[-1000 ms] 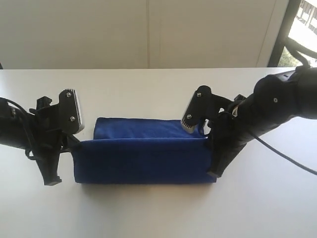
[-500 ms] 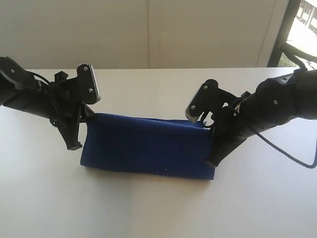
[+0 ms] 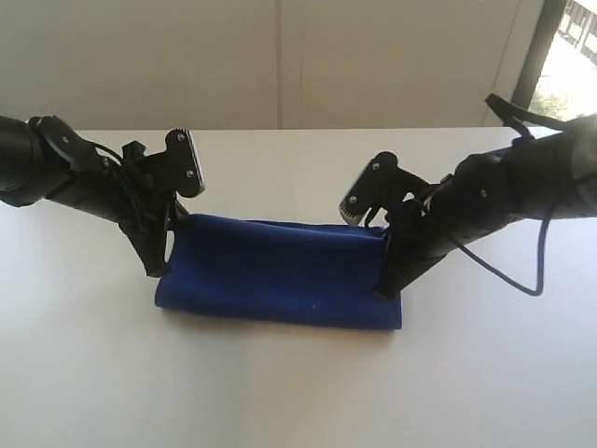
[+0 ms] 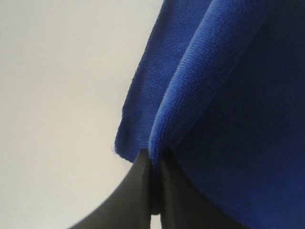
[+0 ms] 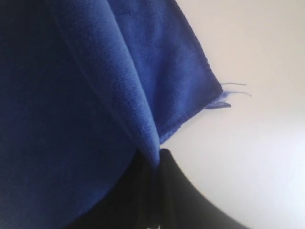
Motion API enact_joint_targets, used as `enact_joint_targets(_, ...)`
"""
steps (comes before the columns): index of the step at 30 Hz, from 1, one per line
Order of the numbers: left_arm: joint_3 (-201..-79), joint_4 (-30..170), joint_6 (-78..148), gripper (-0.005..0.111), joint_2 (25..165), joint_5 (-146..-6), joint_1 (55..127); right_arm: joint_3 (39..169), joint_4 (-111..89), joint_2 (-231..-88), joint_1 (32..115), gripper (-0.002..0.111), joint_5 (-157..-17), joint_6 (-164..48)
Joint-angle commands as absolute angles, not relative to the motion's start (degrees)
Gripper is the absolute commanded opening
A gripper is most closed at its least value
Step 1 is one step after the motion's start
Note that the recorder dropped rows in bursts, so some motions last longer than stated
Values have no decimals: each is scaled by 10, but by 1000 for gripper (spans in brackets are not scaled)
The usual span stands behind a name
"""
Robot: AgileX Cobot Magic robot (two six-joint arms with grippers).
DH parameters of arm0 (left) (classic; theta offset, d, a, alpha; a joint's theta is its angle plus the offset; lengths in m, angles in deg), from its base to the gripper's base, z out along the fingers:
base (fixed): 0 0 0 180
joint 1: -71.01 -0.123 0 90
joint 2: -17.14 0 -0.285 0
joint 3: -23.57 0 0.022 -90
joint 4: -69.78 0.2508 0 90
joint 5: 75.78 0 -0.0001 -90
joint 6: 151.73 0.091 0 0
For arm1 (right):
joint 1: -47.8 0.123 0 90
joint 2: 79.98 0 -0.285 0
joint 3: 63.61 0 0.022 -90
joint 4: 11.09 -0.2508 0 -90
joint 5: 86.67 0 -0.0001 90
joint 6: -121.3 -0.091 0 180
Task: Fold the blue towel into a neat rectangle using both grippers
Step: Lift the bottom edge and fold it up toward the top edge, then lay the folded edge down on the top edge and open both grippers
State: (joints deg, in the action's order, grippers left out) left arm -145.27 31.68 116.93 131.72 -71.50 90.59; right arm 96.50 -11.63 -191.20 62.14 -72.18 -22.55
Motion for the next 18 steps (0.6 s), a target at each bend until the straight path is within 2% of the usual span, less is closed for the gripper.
enact_joint_targets(1, -1470, 310, 1170, 0, 1335, -717, 906, 997, -111, -1940, 610, 0, -728, -230)
enact_joint_targets(18, -1475, 314, 1170, 0, 1373, -808, 906, 1050, -111, -1991, 599, 0, -720, -230)
